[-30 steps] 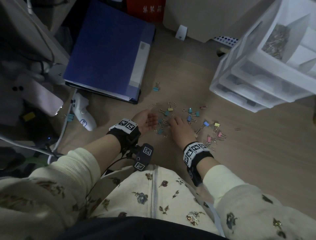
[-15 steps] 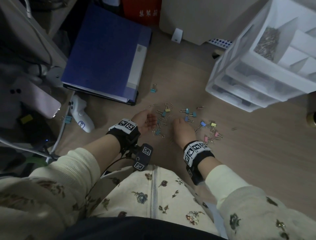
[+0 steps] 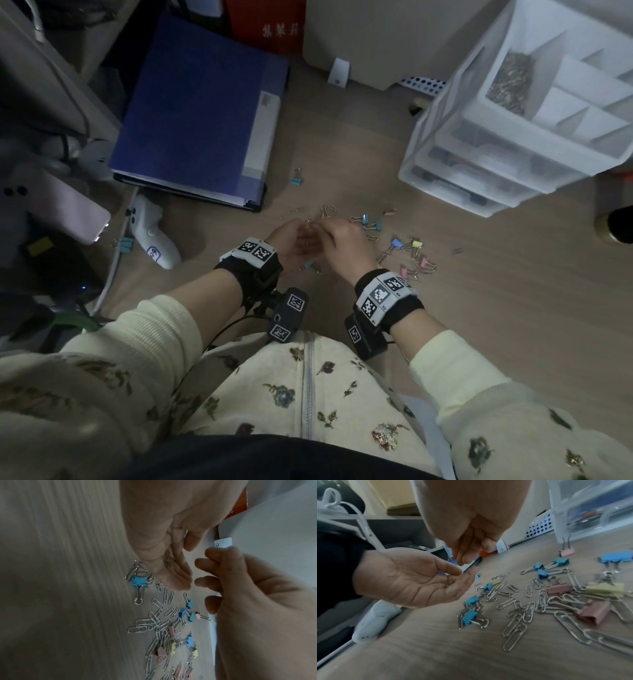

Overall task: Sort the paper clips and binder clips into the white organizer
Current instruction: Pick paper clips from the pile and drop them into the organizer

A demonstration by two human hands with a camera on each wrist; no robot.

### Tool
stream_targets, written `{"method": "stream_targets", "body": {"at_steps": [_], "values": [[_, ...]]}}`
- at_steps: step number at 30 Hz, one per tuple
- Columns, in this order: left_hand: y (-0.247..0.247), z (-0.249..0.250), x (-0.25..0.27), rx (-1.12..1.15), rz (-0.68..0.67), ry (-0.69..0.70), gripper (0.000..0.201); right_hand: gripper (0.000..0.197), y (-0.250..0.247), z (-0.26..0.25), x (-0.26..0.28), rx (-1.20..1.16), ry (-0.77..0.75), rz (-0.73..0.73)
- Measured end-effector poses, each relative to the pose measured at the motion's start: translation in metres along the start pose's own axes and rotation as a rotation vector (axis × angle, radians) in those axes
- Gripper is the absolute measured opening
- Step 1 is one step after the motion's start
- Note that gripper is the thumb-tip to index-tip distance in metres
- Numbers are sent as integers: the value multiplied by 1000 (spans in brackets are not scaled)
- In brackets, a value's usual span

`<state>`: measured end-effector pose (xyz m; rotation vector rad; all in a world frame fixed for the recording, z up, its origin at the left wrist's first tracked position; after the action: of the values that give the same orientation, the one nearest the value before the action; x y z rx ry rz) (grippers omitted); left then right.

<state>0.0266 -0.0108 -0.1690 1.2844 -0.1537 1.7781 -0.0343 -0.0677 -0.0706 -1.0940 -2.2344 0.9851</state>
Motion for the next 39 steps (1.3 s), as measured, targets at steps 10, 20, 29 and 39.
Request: {"method": "stream_targets", "body": {"at_steps": [10,20,29,39], "values": [[-26,0,4,-64,107,-47,33,33,38,57,4,224,126,-244],[-36,7,3,-61,104,-24,34,32,59,55,4,414,152,-289],[-31,8,0,-67,102,-33,34,31,53,74,7,463,276,-317],[-20,7,-5,-4,105,-17,29,19,1,34,-3,91,165,-8]]}}
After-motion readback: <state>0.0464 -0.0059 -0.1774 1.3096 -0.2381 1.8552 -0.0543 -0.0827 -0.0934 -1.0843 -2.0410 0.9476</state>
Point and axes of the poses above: each hand's wrist, its own x-axis away from the middle knuckle, its own y-axis out of the palm, z = x × y, the point moved 10 cm from there along -x, towards the middle knuckle, and after that the axes turned 4 degrees about y, right-handed, at the moved point
